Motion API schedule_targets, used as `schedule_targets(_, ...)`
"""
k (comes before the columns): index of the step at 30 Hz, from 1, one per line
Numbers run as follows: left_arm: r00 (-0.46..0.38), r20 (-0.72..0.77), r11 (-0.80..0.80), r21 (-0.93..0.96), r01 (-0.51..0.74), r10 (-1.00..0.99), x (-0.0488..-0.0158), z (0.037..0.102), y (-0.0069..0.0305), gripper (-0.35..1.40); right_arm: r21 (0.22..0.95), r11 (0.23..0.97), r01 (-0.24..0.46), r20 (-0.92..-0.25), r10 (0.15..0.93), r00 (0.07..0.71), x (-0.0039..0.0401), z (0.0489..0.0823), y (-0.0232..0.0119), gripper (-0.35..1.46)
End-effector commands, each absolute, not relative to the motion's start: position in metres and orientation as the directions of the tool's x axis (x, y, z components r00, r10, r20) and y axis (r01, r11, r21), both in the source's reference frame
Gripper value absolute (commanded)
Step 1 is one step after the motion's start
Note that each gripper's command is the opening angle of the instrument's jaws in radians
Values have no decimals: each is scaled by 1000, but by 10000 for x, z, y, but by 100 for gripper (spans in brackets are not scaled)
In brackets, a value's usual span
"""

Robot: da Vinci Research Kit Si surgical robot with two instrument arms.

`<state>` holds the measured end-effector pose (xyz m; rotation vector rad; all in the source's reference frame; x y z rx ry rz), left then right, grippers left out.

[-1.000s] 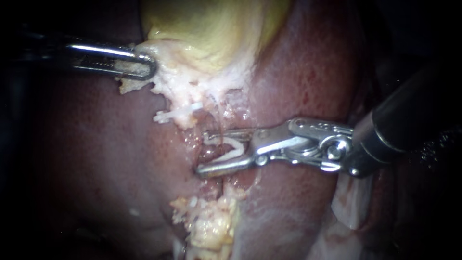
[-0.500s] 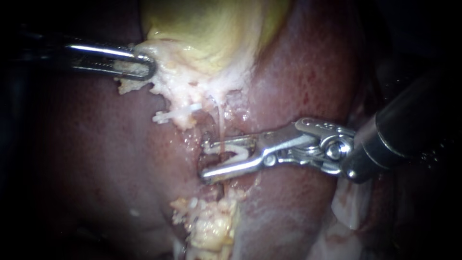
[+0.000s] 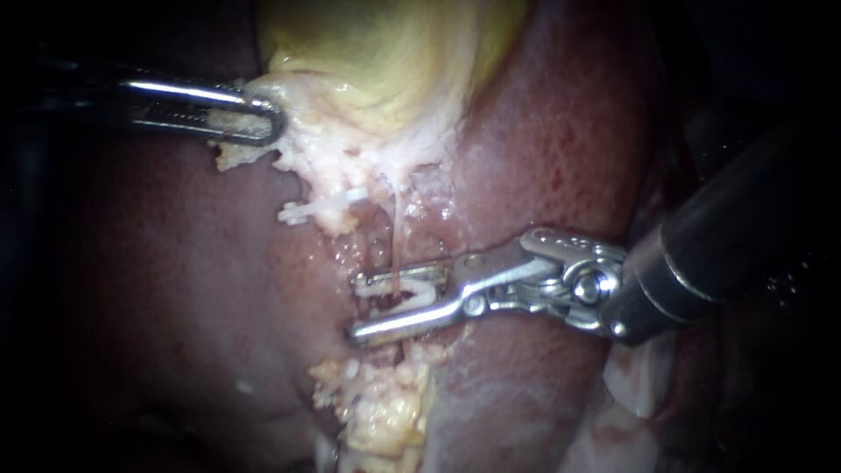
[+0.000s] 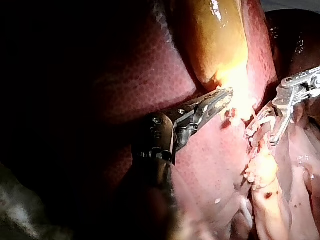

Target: Clipping second clip right tube

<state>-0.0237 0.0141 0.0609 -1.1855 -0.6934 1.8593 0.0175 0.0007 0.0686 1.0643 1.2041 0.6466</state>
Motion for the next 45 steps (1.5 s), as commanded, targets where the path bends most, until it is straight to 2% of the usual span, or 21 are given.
schedule_targets(1, -234, -470, -524, -783, -336, 851, -236, 609, 141, -35, 908, 399, 131, -420, 865, 274, 174, 682, 7, 46)
schedule_targets(12, -234, -470, -524, -783, -336, 851, -236, 609, 141, -35, 911, 378, 165, -410, 875, 259, 170, 644, 5, 45)
schedule_targets(25, -234, -470, -524, -783, -336, 851, -236, 609, 141, -35, 909, 379, 173, -413, 871, 265, 166, 646, 2, 31)
schedule_targets(35, -234, -470, -524, -783, -336, 851, -237, 609, 141, -35, 908, 380, 174, -415, 869, 269, 165, 649, 1, 1)
schedule_targets(41, -234, -470, -524, -783, -336, 851, -237, 609, 141, -35, 908, 380, 176, -415, 869, 270, 162, 649, 1, -33)
schedule_targets(45, -234, -470, -524, -782, -336, 851, -237, 609, 141, -35, 908, 379, 177, -416, 868, 271, 159, 649, 0, -35)
